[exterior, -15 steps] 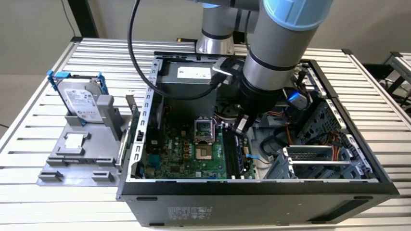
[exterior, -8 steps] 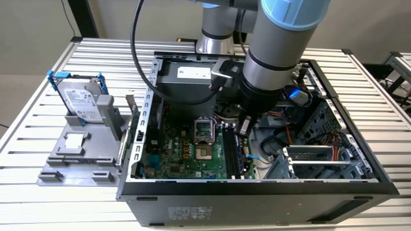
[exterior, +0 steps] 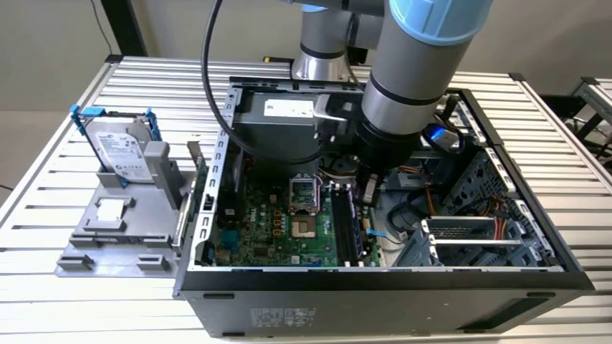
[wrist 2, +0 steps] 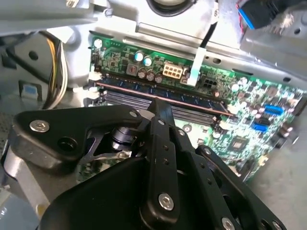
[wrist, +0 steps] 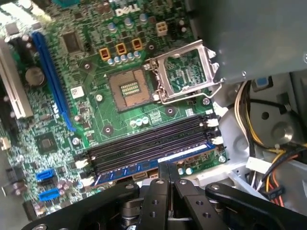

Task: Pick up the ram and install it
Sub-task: 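Press down the ram until it locks into place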

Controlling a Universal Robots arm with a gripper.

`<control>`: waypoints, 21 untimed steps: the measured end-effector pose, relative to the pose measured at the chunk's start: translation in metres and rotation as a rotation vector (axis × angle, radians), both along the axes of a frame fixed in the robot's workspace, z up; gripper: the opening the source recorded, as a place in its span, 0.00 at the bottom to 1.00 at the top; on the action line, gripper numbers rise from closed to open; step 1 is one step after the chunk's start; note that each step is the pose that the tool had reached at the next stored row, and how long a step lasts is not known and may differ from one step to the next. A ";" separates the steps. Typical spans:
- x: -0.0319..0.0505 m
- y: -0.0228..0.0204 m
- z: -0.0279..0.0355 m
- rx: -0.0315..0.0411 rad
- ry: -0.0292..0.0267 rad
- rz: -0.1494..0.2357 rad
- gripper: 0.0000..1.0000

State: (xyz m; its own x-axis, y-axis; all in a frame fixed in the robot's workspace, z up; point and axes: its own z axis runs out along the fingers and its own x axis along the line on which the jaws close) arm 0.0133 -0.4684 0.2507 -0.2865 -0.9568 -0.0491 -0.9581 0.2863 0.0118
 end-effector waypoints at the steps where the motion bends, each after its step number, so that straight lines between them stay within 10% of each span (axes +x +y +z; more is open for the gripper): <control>1: 0.0000 0.0000 0.0000 -0.0001 -0.0007 0.018 0.00; 15: 0.0001 0.0000 -0.0002 -0.0003 -0.0122 0.274 0.00; 21: 0.0000 0.0000 -0.0001 -0.0007 -0.0151 0.313 0.00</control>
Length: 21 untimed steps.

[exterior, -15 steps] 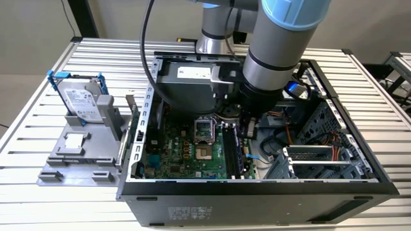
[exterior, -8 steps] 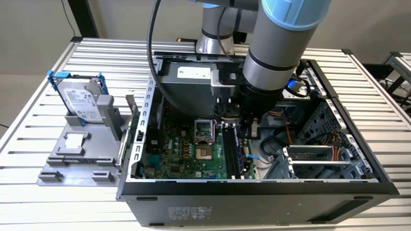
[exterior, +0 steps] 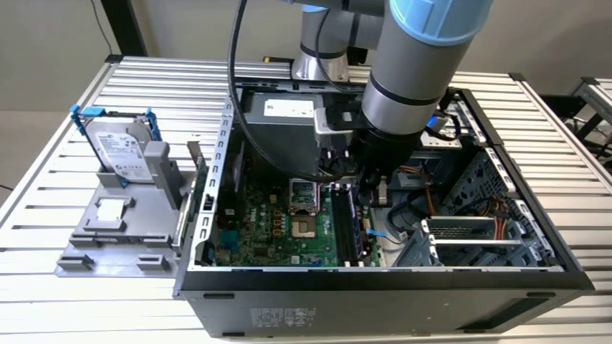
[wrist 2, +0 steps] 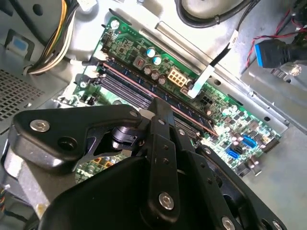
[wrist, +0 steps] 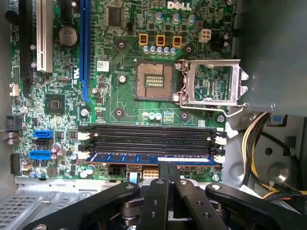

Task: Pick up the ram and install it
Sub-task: 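Press down the ram until it locks into place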

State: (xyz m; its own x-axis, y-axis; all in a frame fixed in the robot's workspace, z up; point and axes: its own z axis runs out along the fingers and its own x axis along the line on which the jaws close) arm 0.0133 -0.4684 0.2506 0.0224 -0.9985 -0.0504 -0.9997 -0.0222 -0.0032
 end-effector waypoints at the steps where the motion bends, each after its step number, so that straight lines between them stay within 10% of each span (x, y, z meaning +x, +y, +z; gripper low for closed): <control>1: 0.0000 0.0000 0.0000 0.0000 0.0000 0.000 0.00; 21: 0.0001 0.0000 -0.0148 0.0002 -0.0001 0.000 0.00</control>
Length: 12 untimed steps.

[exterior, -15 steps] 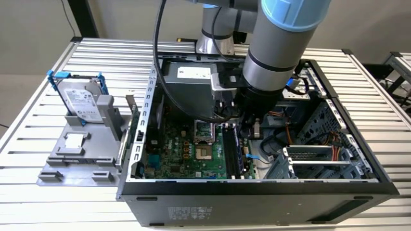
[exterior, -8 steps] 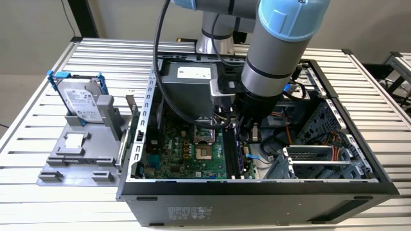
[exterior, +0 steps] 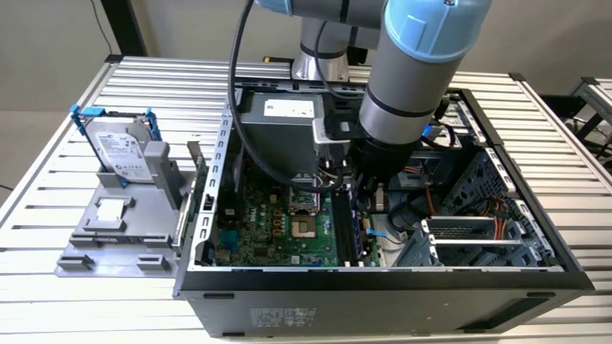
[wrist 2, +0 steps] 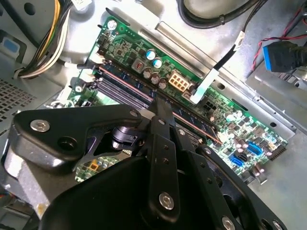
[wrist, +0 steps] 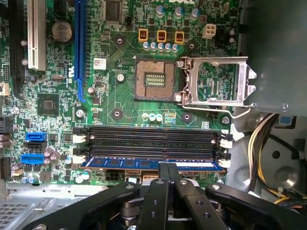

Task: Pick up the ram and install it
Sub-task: 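Press down the ram until it locks into place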

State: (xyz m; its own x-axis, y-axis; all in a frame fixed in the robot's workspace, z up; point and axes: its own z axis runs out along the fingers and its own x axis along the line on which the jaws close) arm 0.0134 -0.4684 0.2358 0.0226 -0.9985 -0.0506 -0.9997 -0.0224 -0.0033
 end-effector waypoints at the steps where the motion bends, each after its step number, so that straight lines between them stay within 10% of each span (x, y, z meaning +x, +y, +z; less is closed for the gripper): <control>1: 0.0001 -0.0001 -0.0002 -0.0001 0.0000 0.000 0.00; 12: 0.0017 -0.0032 -0.0070 -0.0003 0.0000 0.000 0.00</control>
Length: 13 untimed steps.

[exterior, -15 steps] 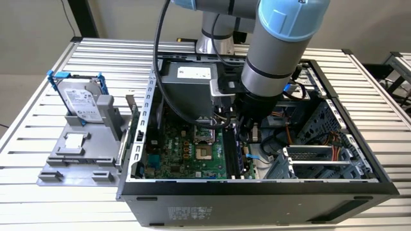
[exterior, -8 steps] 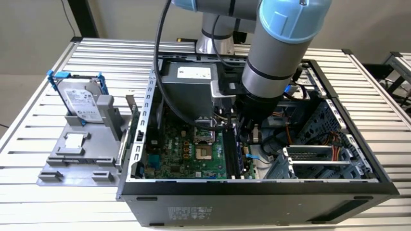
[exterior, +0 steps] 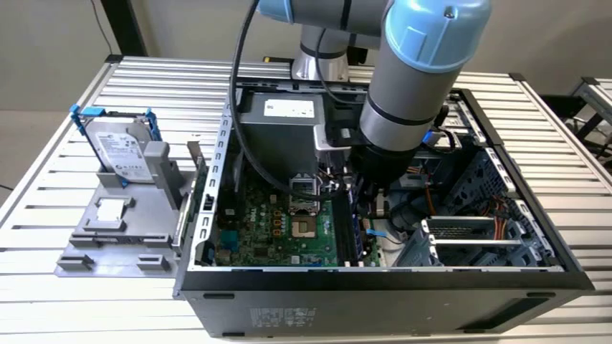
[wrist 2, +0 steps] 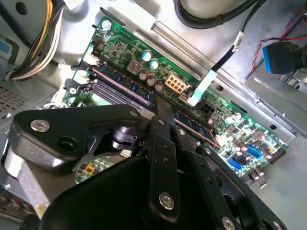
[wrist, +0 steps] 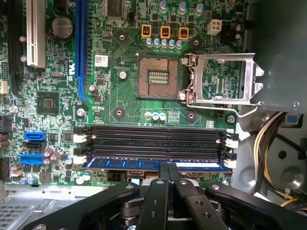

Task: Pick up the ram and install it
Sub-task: 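Press down the ram until it locks into place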

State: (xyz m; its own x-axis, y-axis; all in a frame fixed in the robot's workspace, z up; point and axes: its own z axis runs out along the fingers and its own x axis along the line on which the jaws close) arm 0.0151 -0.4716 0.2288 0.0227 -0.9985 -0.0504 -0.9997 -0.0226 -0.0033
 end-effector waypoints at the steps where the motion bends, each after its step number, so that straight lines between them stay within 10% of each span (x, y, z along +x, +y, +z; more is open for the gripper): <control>1: 0.0000 0.0000 -0.0015 0.0000 0.0000 0.000 0.00; 8: 0.0002 -0.0001 -0.0123 -0.0019 0.0005 0.000 0.00; 13: 0.0003 0.0005 -0.0062 0.0030 -0.0005 0.000 0.00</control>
